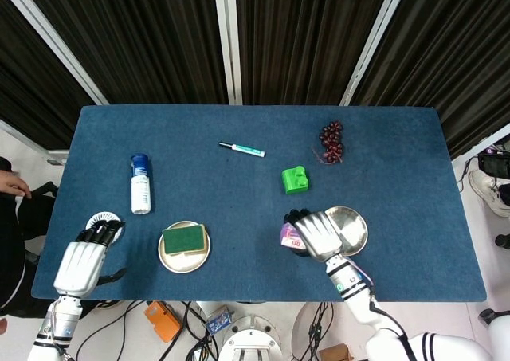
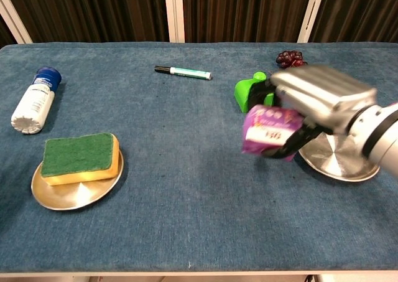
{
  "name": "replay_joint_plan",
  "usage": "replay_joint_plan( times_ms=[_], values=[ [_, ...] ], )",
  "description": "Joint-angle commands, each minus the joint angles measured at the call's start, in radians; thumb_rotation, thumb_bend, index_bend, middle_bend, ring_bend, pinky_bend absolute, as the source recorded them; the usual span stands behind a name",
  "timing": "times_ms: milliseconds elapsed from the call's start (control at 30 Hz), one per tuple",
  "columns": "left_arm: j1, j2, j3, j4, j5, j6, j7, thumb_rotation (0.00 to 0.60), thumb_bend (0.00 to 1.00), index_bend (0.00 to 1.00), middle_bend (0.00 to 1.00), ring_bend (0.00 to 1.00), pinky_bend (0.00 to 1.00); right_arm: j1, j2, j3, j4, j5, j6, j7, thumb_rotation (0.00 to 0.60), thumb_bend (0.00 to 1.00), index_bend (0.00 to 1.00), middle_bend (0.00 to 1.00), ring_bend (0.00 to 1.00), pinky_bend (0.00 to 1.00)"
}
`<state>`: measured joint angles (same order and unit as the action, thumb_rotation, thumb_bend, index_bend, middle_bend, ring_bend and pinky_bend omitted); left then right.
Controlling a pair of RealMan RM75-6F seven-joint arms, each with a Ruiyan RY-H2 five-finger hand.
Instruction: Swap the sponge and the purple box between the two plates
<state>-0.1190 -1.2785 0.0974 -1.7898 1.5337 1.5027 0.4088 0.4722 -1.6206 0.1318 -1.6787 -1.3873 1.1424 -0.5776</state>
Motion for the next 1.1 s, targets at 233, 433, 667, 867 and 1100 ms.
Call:
replay_joint_plan(
  times_ms=[233,433,667,867,1100],
  values=[
    [-0.006,-0.007,-0.018,0.018,-0.009,-0.036,-0.014,0.600,0.05,0.16,0.17,0.15,0.31,-0.047,0.152,-0.004,0.098,0.060,0.003,0.136,0.600,0.36,0.67,0.67,0.63,0.76],
    [-0.008,-0.016,-0.027,0.021,-0.019,-0.057,-0.001,0.600,0.05,0.16,0.17,0.15,0.31,-0.040,0.147,-0.037,0.172,0.054,-0.050,0.230,0.600,0.36,0.36,0.48,0.47,0.69],
    [0.001,-0.011,-0.028,0.024,-0.014,-0.055,-0.020,0.600,0.05,0.16,0.17,0.15,0.31,-0.030,0.213,-0.072,0.133,0.056,-0.116,0.274,0.600,0.24,0.00,0.09,0.12,0.41],
    [0.012,0.027,-0.017,0.026,0.020,-0.042,-0.129,0.600,0.05,0.16,0.17,0.15,0.30,-0.083,0.331,-0.123,0.033,-0.034,-0.030,0.330,0.598,0.18,0.00,0.00,0.00,0.26],
    [0.089,0.021,-0.004,0.233,0.111,0.121,-0.349,0.600,0.08,0.16,0.10,0.04,0.14,-0.337,0.469,-0.215,0.032,-0.160,0.379,0.234,0.600,0.18,0.00,0.00,0.00,0.01]
  ],
)
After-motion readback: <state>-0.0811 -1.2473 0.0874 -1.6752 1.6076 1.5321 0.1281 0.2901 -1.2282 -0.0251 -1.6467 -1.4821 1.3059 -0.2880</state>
